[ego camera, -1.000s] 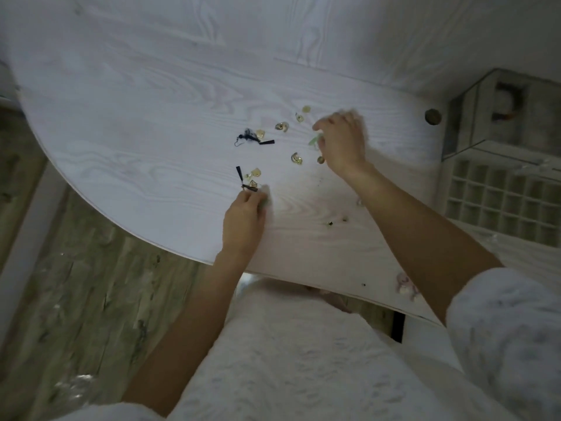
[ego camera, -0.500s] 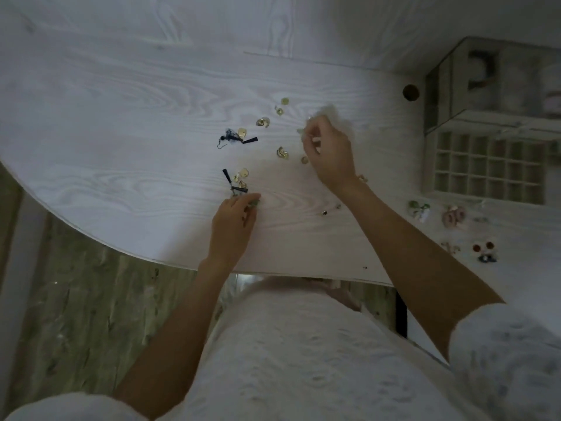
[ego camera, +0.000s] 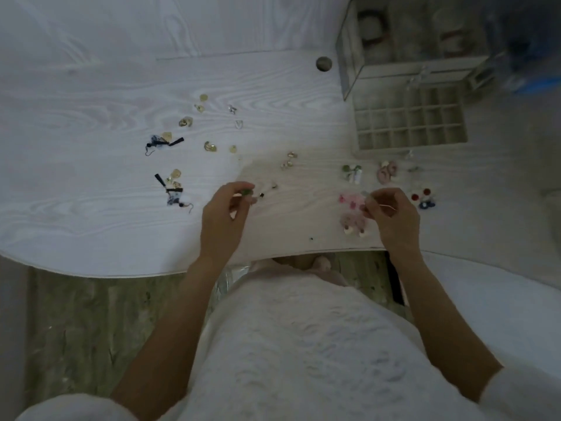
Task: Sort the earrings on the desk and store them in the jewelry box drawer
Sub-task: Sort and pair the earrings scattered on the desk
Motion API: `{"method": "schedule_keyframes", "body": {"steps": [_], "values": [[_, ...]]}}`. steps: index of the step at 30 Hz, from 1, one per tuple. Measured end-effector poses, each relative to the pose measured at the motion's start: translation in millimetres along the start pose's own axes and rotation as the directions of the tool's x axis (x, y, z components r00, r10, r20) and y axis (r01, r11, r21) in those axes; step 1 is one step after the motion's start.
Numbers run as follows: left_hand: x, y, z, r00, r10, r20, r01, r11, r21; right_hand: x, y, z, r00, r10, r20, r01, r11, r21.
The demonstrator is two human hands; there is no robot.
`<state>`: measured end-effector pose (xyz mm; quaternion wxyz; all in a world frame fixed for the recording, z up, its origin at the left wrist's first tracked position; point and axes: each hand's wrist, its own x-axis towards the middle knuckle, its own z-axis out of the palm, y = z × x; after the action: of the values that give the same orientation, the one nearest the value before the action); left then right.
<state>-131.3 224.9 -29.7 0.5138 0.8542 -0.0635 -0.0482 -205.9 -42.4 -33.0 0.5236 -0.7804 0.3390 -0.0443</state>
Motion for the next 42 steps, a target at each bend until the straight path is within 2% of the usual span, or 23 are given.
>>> {"method": "schedule_keyframes", "body": {"steps": [3,6,9,11,15,18,21,26,31,37,42], "values": [[-8.7,31.2,48.1,0.992,-0.036,0.118,0.043,0.998,-0.054,5.4,25.0,-31.4,0.999,0.005,-0.054,-0.01,0.996,-0.093],[-15.5,51.0,94.3,0.958,-0.07,0.277,0.077,0.997,-0.015,9.8,38.5,-41.0,0.998,-0.067,0.009,0.068,0.966,-0.251],[-24.1,67.0,142.9,0.914,-0.028,0.406,0.001,0.998,0.067,13.3,53.0,-51.2,0.995,-0.099,0.014,0.098,0.936,-0.338],[-29.1,75.5,173.5,0.896,-0.027,0.443,-0.023,0.994,0.108,16.3,63.9,-59.3,0.996,-0.089,0.0,0.083,0.923,-0.377],[-34.4,84.5,219.0,0.911,-0.059,0.407,-0.034,0.976,0.216,19.8,75.8,-71.8,0.993,-0.118,0.023,0.117,0.895,-0.431],[-38.9,88.5,234.6,0.909,-0.106,0.402,-0.007,0.962,0.271,20.6,78.9,-81.0,0.992,-0.113,0.057,0.126,0.888,-0.443],[-43.7,87.2,238.8,0.897,-0.121,0.426,-0.042,0.934,0.354,20.2,81.8,-90.3,0.986,-0.125,0.11,0.161,0.881,-0.444],[-55.0,88.3,238.5,0.906,-0.058,0.419,-0.127,0.907,0.401,16.1,86.9,-92.9,0.958,-0.188,0.215,0.269,0.844,-0.463],[-54.9,82.5,242.0,0.92,-0.044,0.39,-0.155,0.873,0.462,15.2,88.1,-88.8,0.94,-0.23,0.252,0.327,0.82,-0.47],[-47.2,84.7,249.0,0.937,-0.055,0.345,-0.119,0.878,0.464,12.2,81.4,-75.9,0.944,-0.175,0.279,0.275,0.883,-0.379],[-47.1,82.5,245.5,0.946,-0.026,0.323,-0.116,0.903,0.413,6.7,77.0,-69.1,0.936,-0.169,0.308,0.283,0.882,-0.376]]}}
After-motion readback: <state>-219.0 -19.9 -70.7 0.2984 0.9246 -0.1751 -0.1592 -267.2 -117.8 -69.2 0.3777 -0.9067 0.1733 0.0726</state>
